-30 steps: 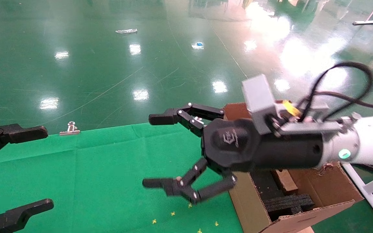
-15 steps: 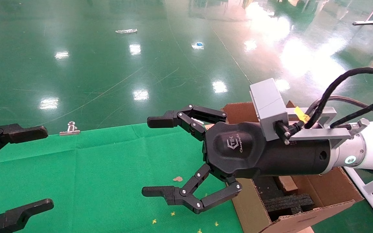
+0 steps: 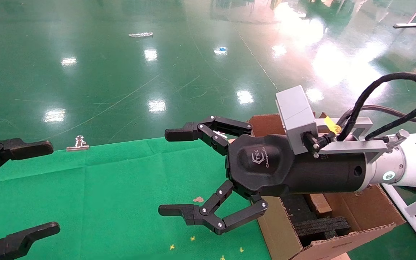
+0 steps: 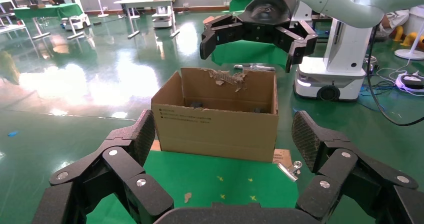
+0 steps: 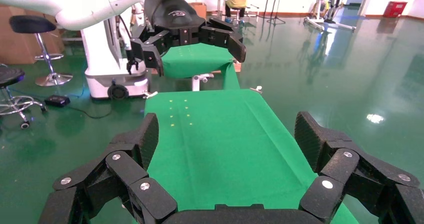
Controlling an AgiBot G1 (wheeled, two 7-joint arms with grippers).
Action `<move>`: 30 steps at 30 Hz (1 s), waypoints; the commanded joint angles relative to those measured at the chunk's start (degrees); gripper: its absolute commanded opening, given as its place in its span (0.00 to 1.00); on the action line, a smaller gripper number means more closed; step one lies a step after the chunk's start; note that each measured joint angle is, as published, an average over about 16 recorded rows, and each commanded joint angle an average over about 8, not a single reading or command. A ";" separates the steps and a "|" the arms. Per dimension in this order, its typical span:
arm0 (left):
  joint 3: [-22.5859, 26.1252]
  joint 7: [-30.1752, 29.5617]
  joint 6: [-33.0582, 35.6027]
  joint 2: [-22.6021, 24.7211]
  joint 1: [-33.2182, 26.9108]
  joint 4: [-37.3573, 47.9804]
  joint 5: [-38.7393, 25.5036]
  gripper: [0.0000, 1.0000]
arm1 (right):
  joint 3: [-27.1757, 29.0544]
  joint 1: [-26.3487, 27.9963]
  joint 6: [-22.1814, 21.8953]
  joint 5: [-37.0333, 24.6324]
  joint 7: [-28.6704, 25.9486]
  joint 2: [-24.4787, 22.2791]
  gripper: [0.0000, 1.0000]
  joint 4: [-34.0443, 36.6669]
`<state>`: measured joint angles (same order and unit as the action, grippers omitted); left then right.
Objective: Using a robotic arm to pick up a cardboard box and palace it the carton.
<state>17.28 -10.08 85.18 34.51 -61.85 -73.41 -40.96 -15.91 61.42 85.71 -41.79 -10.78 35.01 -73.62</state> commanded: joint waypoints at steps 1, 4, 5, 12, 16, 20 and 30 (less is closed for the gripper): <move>0.00 0.00 0.00 0.00 0.00 0.00 0.00 1.00 | -0.08 0.08 -0.02 -0.07 -0.02 0.00 1.00 0.05; 0.00 0.00 0.01 0.00 0.00 0.00 0.00 1.00 | -0.16 0.16 -0.03 -0.10 -0.03 0.00 1.00 0.09; 0.00 0.00 0.01 0.00 0.00 0.00 0.00 1.00 | -0.18 0.19 -0.03 -0.10 -0.03 0.00 1.00 0.10; 0.00 0.00 0.01 0.00 0.00 0.00 0.00 1.00 | -0.29 0.29 -0.06 -0.13 -0.06 0.00 1.00 0.17; 0.00 0.00 0.01 0.00 0.00 0.00 0.00 1.00 | -0.32 0.34 -0.07 -0.14 -0.08 0.00 1.00 0.19; 0.00 0.00 0.01 0.00 0.00 0.00 0.00 1.00 | -0.34 0.36 -0.08 -0.15 -0.09 0.00 1.00 0.20; 0.00 0.00 0.01 0.00 0.00 0.00 0.00 1.00 | -0.38 0.40 -0.11 -0.18 -0.11 0.00 1.00 0.24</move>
<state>17.28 -10.08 85.19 34.51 -61.85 -73.41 -40.97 -16.29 61.81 85.61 -41.97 -10.89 35.01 -73.38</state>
